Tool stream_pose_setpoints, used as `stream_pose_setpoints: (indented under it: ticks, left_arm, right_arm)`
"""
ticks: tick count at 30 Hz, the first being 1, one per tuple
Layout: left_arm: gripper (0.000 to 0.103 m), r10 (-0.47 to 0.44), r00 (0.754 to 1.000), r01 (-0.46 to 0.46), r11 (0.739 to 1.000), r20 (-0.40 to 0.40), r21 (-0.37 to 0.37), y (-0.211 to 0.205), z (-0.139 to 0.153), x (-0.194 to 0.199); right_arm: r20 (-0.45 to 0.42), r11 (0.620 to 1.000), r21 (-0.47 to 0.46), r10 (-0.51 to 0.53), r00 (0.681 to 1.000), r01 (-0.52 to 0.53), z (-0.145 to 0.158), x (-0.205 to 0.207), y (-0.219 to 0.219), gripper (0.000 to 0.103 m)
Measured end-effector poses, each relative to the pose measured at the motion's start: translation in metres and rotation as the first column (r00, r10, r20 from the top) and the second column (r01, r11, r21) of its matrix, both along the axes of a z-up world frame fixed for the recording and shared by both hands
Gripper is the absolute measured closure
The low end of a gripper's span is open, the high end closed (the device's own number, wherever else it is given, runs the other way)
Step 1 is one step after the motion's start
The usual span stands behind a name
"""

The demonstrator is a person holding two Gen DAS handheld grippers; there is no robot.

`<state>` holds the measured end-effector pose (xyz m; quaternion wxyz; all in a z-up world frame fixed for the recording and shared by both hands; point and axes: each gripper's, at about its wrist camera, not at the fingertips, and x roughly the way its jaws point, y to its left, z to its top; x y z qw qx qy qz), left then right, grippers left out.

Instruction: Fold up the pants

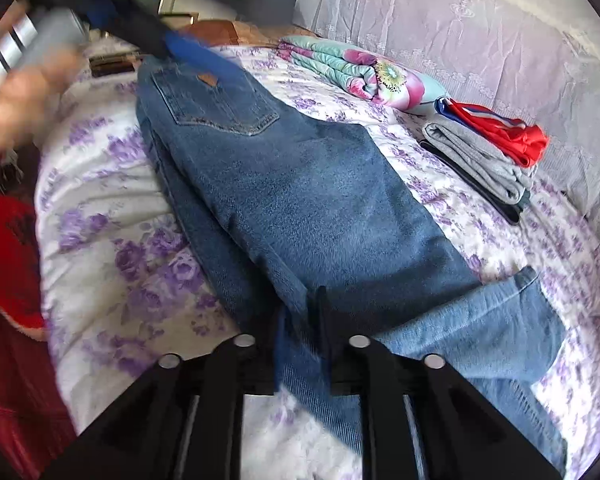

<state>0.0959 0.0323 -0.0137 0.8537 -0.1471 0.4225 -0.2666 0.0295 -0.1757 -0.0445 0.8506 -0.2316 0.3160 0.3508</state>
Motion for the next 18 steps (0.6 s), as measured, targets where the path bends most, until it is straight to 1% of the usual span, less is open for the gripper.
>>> stream_pose_setpoints:
  ticks: [1,2,3,4,5,6,7,8,9,10,11,12,14,15,16,17,18]
  left_arm:
    - [0.019,-0.006,0.999,0.006,1.0,-0.049,0.0,-0.008,-0.015,0.007]
    - [0.018,-0.002,0.998,0.003,1.0,-0.059,0.015,-0.015,-0.03,0.01]
    - [0.018,0.005,1.0,-0.003,0.998,-0.021,0.061,-0.022,-0.035,0.008]
    - [0.013,-0.013,0.999,0.007,0.991,0.046,0.133,-0.032,-0.038,0.001]
    - [0.005,-0.048,0.993,0.026,0.98,0.107,0.197,-0.043,-0.042,-0.004]
    - [0.005,-0.057,0.988,0.018,0.966,0.144,0.258,-0.052,-0.044,-0.012]
    - [0.005,-0.062,0.985,0.008,0.95,0.163,0.312,-0.059,-0.044,-0.017]
    - [0.005,-0.076,0.981,0.008,0.937,0.181,0.349,-0.065,-0.043,-0.021]
    - [0.005,-0.081,0.98,0.012,0.937,0.184,0.35,-0.063,-0.044,-0.023]
    - [0.005,-0.08,0.98,0.016,0.943,0.181,0.334,-0.061,-0.043,-0.021]
    - [0.005,-0.073,0.982,0.021,0.958,0.172,0.286,-0.053,-0.043,-0.02]
    - [0.005,-0.066,0.984,0.023,0.969,0.165,0.246,-0.047,-0.042,-0.019]
    - [0.005,-0.056,0.987,0.03,0.986,0.153,0.166,-0.035,-0.041,-0.015]
    - [0.005,-0.059,0.986,0.035,0.988,0.153,0.152,-0.038,-0.04,-0.01]
    - [0.005,-0.064,0.986,0.041,0.988,0.155,0.147,-0.04,-0.04,-0.009]
    - [0.005,-0.068,0.985,0.045,0.988,0.158,0.148,-0.039,-0.04,-0.009]
    - [0.005,-0.071,0.984,0.047,0.987,0.162,0.151,-0.039,-0.04,-0.01]
  right_arm:
    - [-0.049,0.997,0.078,0.021,0.999,-0.017,0.006,-0.004,-0.016,0.054]
    - [-0.094,0.986,0.166,0.029,0.995,-0.013,0.014,-0.007,-0.034,0.041]
    - [-0.108,0.977,0.212,-0.01,0.994,0.033,0.022,-0.006,-0.047,0.034]
    - [-0.119,0.962,0.244,-0.098,0.988,0.125,0.035,0.0,-0.062,0.032]
    - [-0.139,0.939,0.272,-0.177,0.974,0.209,0.048,0.01,-0.074,0.031]
    - [-0.164,0.908,0.301,-0.251,0.954,0.29,0.059,0.023,-0.085,0.026]
    - [-0.198,0.864,0.324,-0.337,0.92,0.386,0.069,0.039,-0.096,0.021]
    - [-0.249,0.811,0.329,-0.42,0.873,0.484,0.076,0.06,-0.105,0.009]
    - [-0.316,0.761,0.294,-0.493,0.81,0.578,0.078,0.087,-0.11,0.008]
    - [-0.355,0.74,0.248,-0.531,0.769,0.625,0.077,0.113,-0.11,0.008]
    - [-0.37,0.729,0.212,-0.557,0.744,0.651,0.074,0.138,-0.108,0.008]
    - [-0.362,0.714,0.152,-0.603,0.71,0.684,0.068,0.165,-0.104,0.008]
    - [-0.333,0.662,0.01,-0.705,0.626,0.75,0.05,0.211,-0.095,0.008]
    - [-0.335,0.631,-0.061,-0.743,0.58,0.773,0.035,0.233,-0.091,0.008]
    - [-0.346,0.609,-0.093,-0.762,0.548,0.788,0.026,0.245,-0.088,0.008]
    - [-0.361,0.582,-0.122,-0.781,0.51,0.804,0.015,0.258,-0.085,0.008]
    - [-0.368,0.565,-0.137,-0.792,0.488,0.814,0.004,0.261,-0.085,0.009]
